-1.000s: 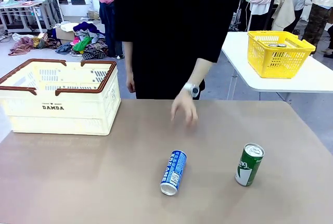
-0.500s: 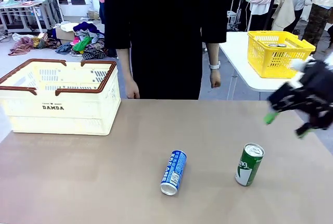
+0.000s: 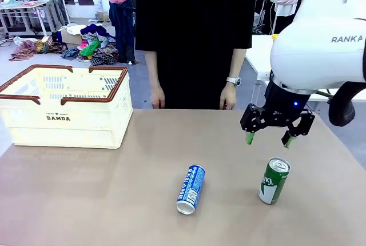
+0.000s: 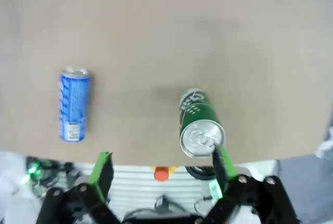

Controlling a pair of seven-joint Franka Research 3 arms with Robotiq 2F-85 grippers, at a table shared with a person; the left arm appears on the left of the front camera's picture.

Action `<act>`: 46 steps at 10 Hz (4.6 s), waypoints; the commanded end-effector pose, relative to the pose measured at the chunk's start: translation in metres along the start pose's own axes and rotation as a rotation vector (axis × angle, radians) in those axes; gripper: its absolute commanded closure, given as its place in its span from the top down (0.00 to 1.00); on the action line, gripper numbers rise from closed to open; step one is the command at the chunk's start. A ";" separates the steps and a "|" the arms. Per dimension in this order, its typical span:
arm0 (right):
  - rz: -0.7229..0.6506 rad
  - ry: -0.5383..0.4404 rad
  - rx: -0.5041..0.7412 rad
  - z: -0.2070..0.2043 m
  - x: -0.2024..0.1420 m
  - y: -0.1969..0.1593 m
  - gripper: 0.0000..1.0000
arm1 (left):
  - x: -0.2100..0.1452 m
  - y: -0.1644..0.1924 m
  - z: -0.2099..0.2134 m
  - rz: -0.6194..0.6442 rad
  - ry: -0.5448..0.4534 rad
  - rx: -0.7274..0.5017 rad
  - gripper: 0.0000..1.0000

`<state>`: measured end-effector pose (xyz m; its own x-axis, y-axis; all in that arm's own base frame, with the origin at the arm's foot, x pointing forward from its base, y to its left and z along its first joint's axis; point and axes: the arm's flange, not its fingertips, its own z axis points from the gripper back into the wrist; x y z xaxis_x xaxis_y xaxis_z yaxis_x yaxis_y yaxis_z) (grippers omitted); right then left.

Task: Place the drinks into the Shopping basket.
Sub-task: Pick up one drink and place it into the Shopping basket.

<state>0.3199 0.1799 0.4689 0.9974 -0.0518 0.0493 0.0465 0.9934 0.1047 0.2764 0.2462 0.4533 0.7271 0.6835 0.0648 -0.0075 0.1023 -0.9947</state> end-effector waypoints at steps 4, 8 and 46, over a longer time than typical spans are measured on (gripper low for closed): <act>0.019 0.060 -0.158 -0.008 -0.001 -0.020 1.00 | -0.001 -0.003 0.003 0.006 0.012 -0.002 1.00; 0.070 0.081 -0.171 -0.025 -0.004 -0.023 1.00 | -0.001 -0.003 0.003 0.006 0.012 -0.002 1.00; 0.626 0.216 -0.153 -0.063 0.088 0.321 0.00 | -0.001 -0.003 0.003 0.006 0.012 -0.002 1.00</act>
<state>0.4112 0.4885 0.4358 0.8141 0.5727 -0.0962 -0.5743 0.8186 0.0130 0.2763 0.2463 0.4535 0.7271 0.6834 0.0652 -0.0070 0.1023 -0.9947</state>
